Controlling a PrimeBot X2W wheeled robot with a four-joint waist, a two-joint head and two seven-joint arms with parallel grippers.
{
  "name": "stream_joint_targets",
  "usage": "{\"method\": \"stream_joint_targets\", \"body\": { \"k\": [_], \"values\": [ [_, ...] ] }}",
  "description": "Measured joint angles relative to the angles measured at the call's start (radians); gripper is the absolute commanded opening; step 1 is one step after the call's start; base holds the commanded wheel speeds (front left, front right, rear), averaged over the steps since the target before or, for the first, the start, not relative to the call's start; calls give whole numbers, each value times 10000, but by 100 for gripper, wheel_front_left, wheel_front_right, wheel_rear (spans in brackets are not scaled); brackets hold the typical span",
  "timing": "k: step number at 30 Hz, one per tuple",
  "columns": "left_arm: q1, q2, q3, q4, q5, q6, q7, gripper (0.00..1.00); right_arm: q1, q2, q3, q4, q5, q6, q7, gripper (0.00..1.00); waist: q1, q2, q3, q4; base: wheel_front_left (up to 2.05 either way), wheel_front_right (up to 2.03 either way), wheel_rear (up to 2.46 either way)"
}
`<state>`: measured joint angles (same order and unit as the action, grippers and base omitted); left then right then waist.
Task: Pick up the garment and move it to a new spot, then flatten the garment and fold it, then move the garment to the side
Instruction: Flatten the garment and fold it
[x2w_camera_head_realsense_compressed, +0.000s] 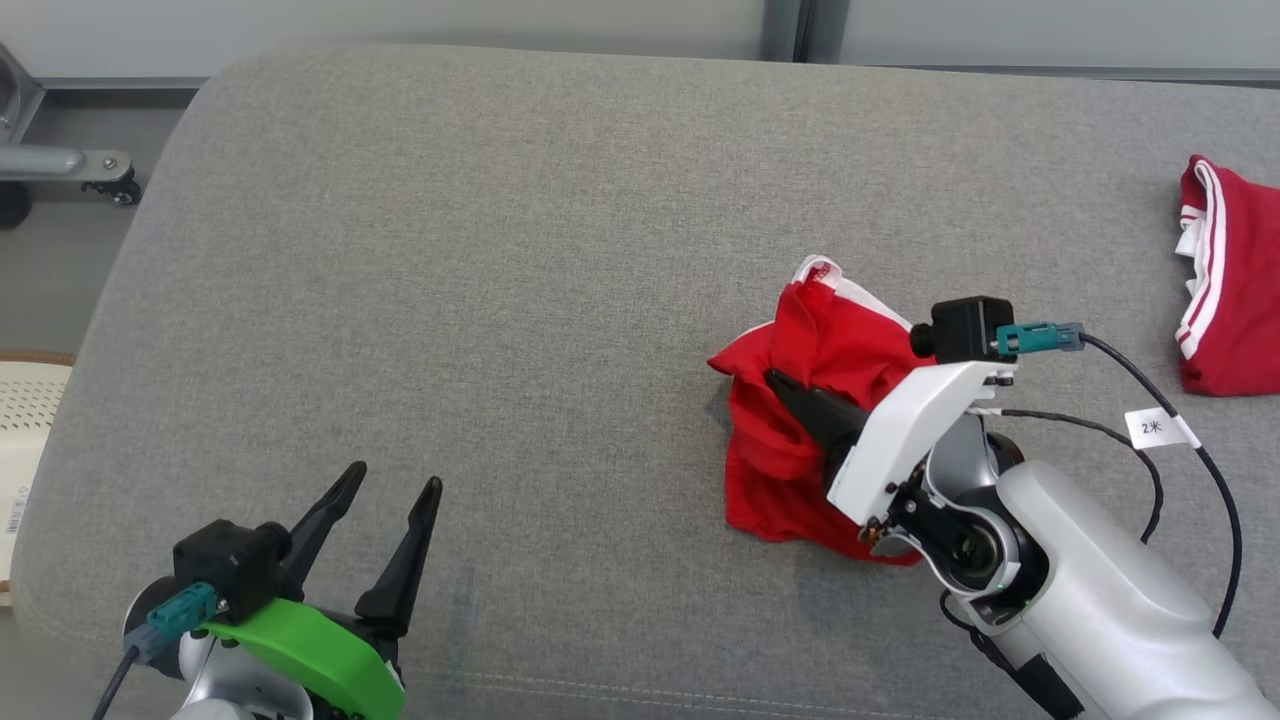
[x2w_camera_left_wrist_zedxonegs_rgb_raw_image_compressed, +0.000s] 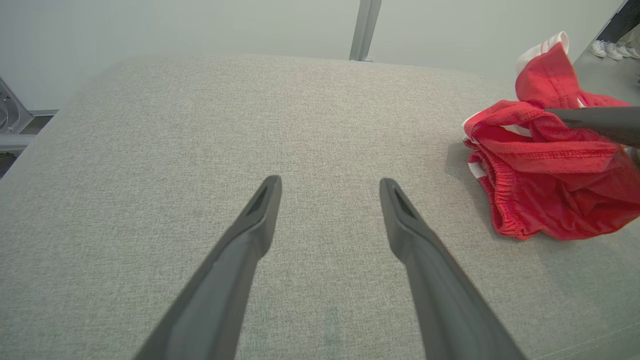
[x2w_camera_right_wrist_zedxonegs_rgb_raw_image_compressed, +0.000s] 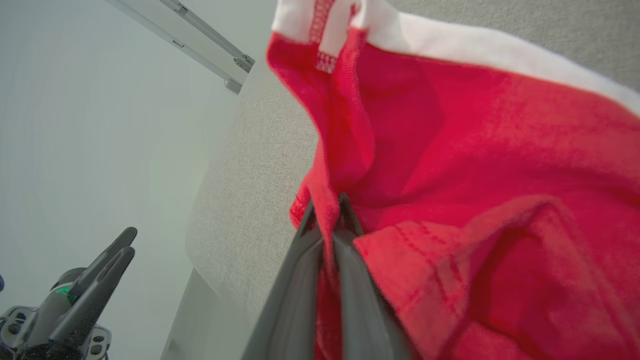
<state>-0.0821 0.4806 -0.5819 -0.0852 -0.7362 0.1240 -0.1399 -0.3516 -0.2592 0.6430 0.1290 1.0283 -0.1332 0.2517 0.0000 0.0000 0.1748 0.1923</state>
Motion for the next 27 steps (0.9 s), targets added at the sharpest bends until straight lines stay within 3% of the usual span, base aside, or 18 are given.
{"method": "stream_joint_targets", "body": {
  "k": [12, 13, 14, 15, 16, 17, 21, 27],
  "values": [
    [-3, 127, 67, -61, 2, 0, 251, 100, -472, 988, -125, 1133, -825, 0, 59, 0, 0, 0, 86, -387, 0, 0, 0],
    [-8, 127, 52, -73, 2, 0, 253, 100, -528, 1091, -77, 1279, -949, 0, 67, 12, 0, 0, 108, -416, 0, 0, 0],
    [-25, 125, 23, -82, 4, 0, 267, 100, -575, 1160, -4, 1377, -1080, 0, 134, 33, 0, 0, 126, -440, 0, 0, 0],
    [-59, 123, 0, -84, 4, -2, 324, 100, -622, 1241, 98, 1450, -1177, 0, 148, 46, 0, 0, 143, -454, 0, 0, 0],
    [-98, 121, -6, -84, 4, -2, 347, 100, -682, 1331, 230, 1507, -1269, 0, 190, 94, 0, 0, 153, -463, 0, 0, 0],
    [-128, 123, 8, -82, 4, -2, 347, 100, -759, 1430, 397, 1536, -1361, 0, 267, 100, 0, 0, 157, -477, 0, 0, 0],
    [-174, 132, 19, -67, 4, -2, 397, 100, -964, 1948, 493, 1473, -1392, 2, 263, 100, 0, 0, 133, -551, 0, 0, 0],
    [-173, 148, 288, -12, 0, -2, 420, 100, -1122, 1776, 226, 834, -1390, 0, 111, 100, 0, 0, 49, -720, 0, 0, 0]
  ]
}}
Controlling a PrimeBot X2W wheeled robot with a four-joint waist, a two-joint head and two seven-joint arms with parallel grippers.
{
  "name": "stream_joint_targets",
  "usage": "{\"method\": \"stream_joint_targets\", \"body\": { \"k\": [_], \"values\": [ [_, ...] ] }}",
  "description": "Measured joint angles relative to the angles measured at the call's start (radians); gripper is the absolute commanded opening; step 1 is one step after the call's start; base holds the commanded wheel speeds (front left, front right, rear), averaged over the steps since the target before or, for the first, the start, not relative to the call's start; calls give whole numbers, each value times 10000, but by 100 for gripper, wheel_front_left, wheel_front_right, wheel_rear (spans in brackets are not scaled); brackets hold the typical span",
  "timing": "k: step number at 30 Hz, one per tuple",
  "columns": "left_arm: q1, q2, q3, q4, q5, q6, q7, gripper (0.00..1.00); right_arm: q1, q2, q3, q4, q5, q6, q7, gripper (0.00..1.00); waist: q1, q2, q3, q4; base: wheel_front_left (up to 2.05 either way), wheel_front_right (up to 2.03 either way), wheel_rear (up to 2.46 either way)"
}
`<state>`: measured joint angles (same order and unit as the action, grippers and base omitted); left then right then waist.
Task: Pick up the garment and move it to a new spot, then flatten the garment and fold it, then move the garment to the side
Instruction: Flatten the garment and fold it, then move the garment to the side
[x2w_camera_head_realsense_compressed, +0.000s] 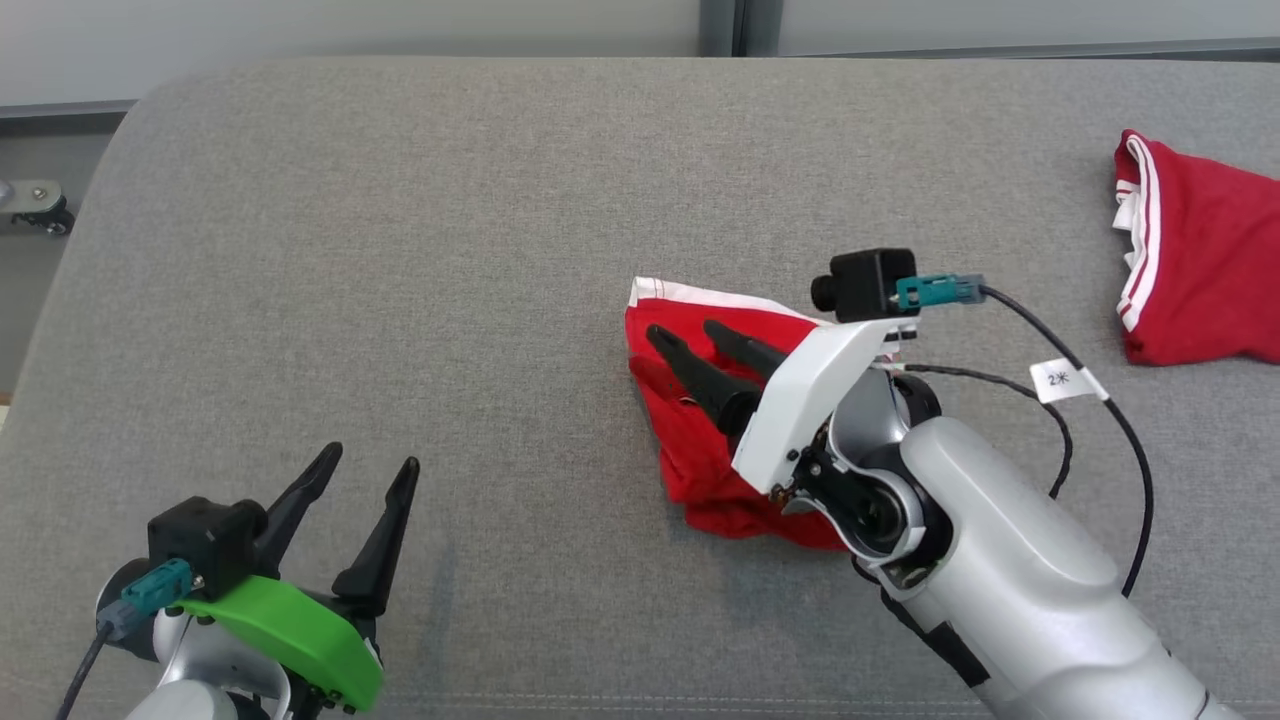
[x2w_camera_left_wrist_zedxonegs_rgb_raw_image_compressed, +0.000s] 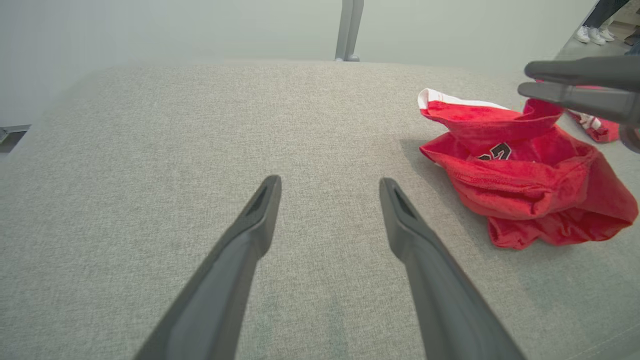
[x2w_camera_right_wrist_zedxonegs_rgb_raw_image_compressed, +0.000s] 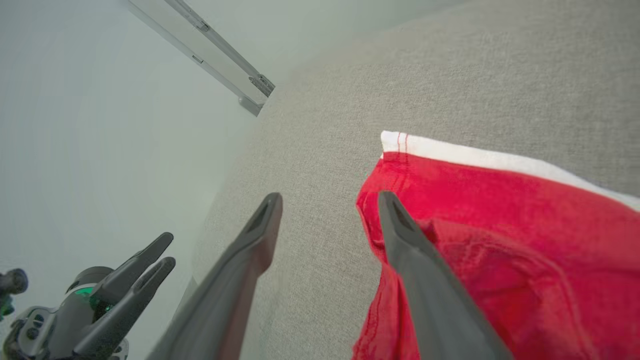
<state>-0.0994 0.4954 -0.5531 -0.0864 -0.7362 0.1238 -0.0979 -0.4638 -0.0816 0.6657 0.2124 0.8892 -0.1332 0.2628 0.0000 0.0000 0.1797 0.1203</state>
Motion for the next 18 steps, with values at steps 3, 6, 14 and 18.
{"method": "stream_joint_targets", "body": {
  "k": [3, 6, 14, 18],
  "values": [
    [12, 17, 182, -4, -23, 0, -35, 100, 1, -150, -378, -523, 17, 2, -86, 100, 0, 0, -42, -113, 0, 0, 0],
    [17, 82, 334, -33, -31, 0, -98, 100, 35, -677, -1009, -798, 15, 2, -171, 100, 0, 0, -84, -218, 0, 0, 0],
    [16, -25, 313, -334, -29, 0, -100, 100, 1577, -2383, -2878, -437, 282, 0, -46, 100, 0, 0, -123, -227, 0, 0, 0],
    [16, -140, 196, -483, -29, 0, -100, 100, 2330, -2155, -2844, -426, 936, 0, 295, 100, 0, 0, -62, -135, 0, 0, 0]
  ]
}}
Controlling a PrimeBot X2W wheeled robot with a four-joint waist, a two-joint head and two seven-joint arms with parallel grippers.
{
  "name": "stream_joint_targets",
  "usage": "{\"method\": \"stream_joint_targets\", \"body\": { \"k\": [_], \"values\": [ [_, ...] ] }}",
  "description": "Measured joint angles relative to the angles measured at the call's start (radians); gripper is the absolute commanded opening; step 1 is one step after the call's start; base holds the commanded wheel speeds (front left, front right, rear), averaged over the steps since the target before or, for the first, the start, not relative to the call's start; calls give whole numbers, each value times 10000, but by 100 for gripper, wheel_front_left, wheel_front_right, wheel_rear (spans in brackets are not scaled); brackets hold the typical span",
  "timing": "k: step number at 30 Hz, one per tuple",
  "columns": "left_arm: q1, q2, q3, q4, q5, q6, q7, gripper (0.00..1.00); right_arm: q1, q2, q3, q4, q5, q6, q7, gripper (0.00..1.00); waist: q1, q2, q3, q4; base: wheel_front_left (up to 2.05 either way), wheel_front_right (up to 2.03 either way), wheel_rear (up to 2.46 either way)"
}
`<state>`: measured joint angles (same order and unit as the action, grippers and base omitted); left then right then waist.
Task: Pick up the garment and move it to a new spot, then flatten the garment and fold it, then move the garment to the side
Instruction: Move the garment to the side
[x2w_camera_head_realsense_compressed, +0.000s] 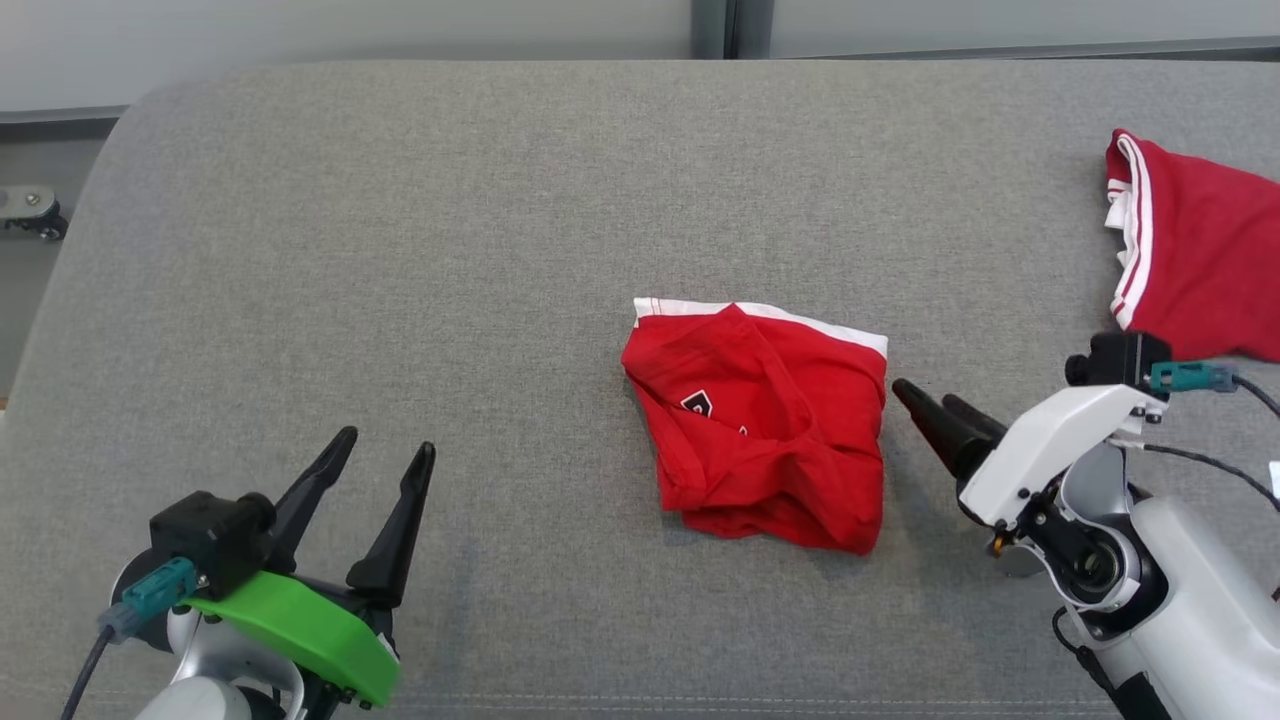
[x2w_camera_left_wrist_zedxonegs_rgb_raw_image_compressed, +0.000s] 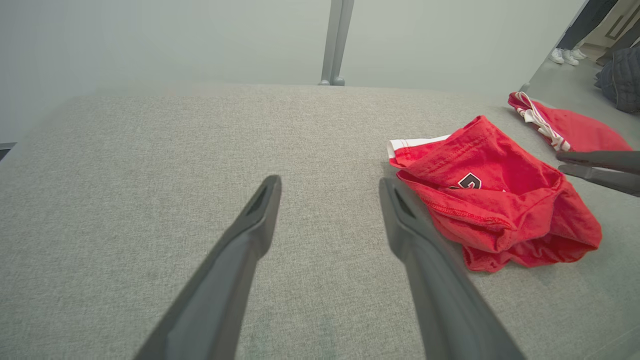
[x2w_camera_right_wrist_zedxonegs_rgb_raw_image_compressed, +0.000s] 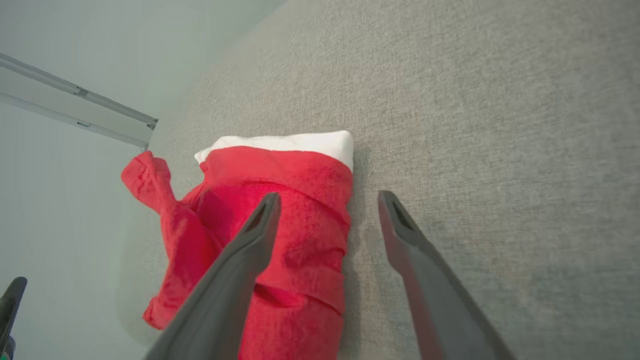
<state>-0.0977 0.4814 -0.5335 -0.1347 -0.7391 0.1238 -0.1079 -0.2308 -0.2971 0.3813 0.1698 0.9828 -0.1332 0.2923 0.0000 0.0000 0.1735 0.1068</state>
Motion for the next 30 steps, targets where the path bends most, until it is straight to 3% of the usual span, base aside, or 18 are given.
{"method": "stream_joint_targets", "body": {
  "k": [13, 14, 15, 16, 21, 27, 30],
  "values": [
    [-45, -238, -198, -17, 35, 2, 15, 100, 240, 410, 13, 556, 591, 0, 437, 100, 0, 0, 303, 635, 0, 0, 0],
    [-55, -270, -224, -15, 35, 2, 17, 100, 240, 410, -13, 654, 623, 0, 449, 84, 0, 0, 313, 691, 0, 0, 0],
    [-59, -291, -230, -15, 35, 2, 15, 100, 235, 405, -29, 729, 658, 0, 508, 38, 0, 0, 320, 747, 0, 0, 0],
    [-68, -303, -240, -15, 35, 0, 17, 100, 219, 397, -44, 805, 654, 0, 523, 0, 0, 0, 327, 804, 0, 0, 0],
    [-314, -560, -282, 117, 46, 0, -2, 100, -3, 199, -125, 579, 742, 230, 571, 0, 0, 0, 286, 1092, 0, 0, 0],
    [-295, -654, -188, 489, 31, 0, -211, 100, -696, -587, 470, -508, 259, 740, 1175, 0, 0, 0, -56, 1289, 0, 0, 0],
    [-218, -740, -173, 617, -12, 0, -311, 100, -760, -667, 805, -853, 211, 790, 1649, 0, 0, 0, -269, 1339, 0, 0, 0]
  ]
}}
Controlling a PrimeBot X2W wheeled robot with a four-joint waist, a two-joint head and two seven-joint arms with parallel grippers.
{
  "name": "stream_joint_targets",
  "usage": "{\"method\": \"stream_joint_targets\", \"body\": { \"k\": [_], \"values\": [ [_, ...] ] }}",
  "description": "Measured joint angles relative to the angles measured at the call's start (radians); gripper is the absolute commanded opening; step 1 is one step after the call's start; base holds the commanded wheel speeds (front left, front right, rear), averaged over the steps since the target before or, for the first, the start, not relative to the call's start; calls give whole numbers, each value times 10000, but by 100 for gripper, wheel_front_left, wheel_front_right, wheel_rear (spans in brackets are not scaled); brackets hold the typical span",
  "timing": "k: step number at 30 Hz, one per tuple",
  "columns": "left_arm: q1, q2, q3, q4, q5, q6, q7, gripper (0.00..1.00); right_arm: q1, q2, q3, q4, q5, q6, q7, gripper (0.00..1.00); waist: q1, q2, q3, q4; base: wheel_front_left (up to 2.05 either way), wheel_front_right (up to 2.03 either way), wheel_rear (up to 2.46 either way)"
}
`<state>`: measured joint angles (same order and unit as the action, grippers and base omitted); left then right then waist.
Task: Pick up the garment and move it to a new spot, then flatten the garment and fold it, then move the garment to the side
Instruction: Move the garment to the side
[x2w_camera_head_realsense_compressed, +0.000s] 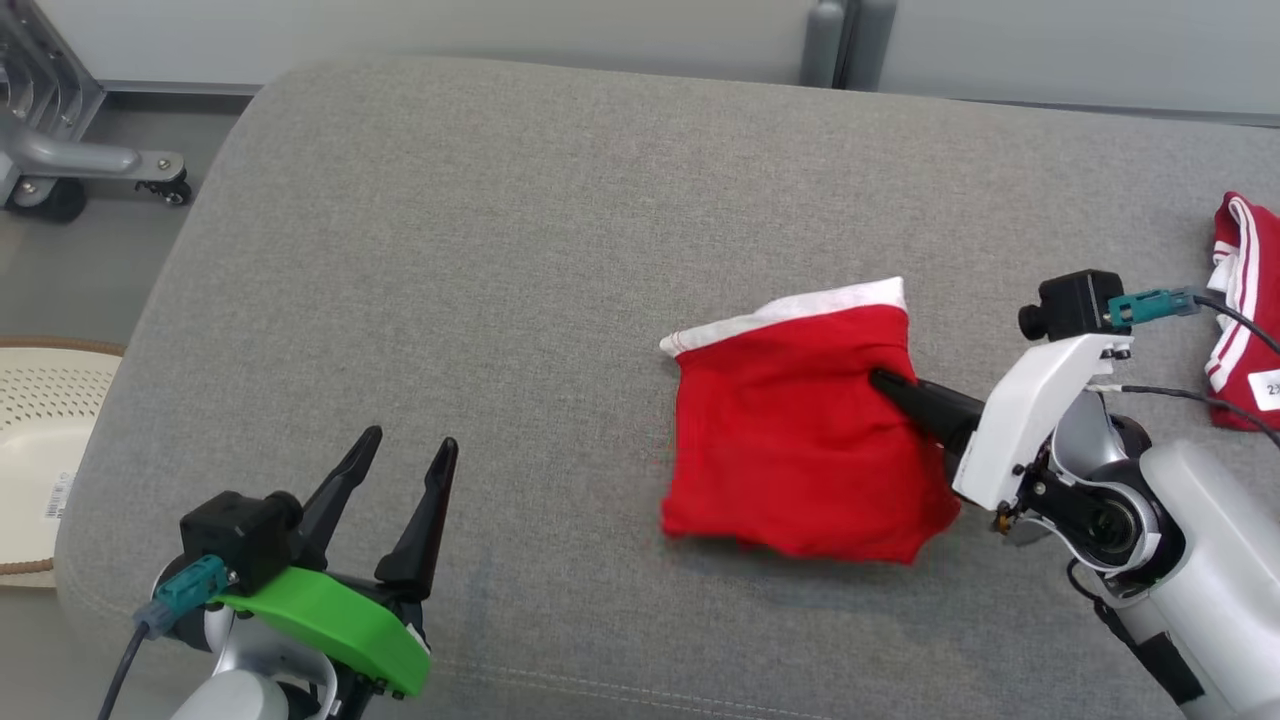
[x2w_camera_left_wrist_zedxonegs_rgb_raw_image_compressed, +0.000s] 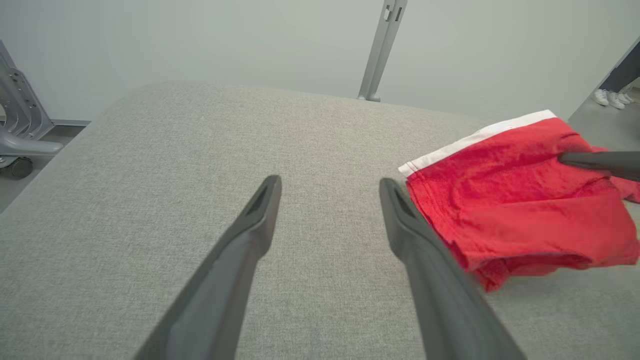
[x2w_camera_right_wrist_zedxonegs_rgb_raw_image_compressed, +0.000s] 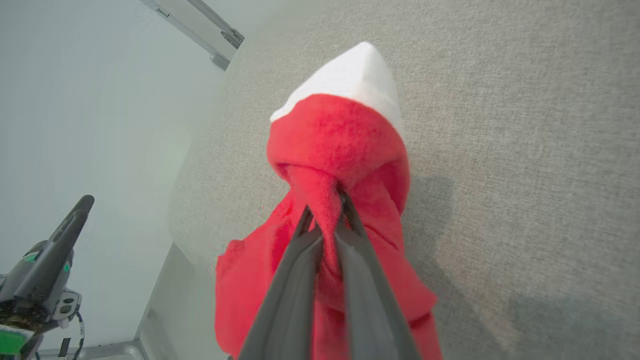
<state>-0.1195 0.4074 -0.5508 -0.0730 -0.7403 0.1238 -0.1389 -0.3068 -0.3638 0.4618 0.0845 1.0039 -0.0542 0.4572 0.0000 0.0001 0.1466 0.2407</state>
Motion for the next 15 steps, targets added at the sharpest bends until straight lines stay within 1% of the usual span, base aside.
{"method": "stream_joint_targets", "body": {
  "k": [4, 5, 7, 10, 12, 14, 15],
  "values": [
    [169, -75, -4, -31, -46, 2, -31, 100, 45, -554, -56, 25, -230, -207, 389, 0, 0, 0, -214, 7, 0, 0, 0],
    [216, -73, -4, -44, -46, 0, -33, 100, 47, -612, -178, 23, -180, -282, 472, 0, 0, 0, -214, -6, 0, 0, 0],
    [227, -59, 4, -63, -48, 0, -35, 100, 47, -627, -303, 17, -84, -305, 644, 0, 0, -1, -167, -42, 0, 0, 0],
    [227, 35, 40, -174, -46, 0, -29, 100, 37, -779, -508, 40, -58, -537, 995, 0, 0, 0, -23, -126, 0, 0, 0],
    [225, 161, 50, -349, -46, 2, -2, 100, -39, -1150, -765, 136, -82, -623, 1216, 0, 0, 0, 117, -186, 0, 0, 0],
    [219, 226, 48, -499, -36, 0, 67, 100, -249, -1739, -1078, 242, -192, -646, 1471, 0, 0, 0, 296, -249, 0, 0, 0],
    [207, 245, 48, -596, -27, 0, 77, 100, -416, -2021, -1279, 276, -261, -709, 1544, 0, 0, 0, 400, -281, 0, 0, 0]
  ]
}}
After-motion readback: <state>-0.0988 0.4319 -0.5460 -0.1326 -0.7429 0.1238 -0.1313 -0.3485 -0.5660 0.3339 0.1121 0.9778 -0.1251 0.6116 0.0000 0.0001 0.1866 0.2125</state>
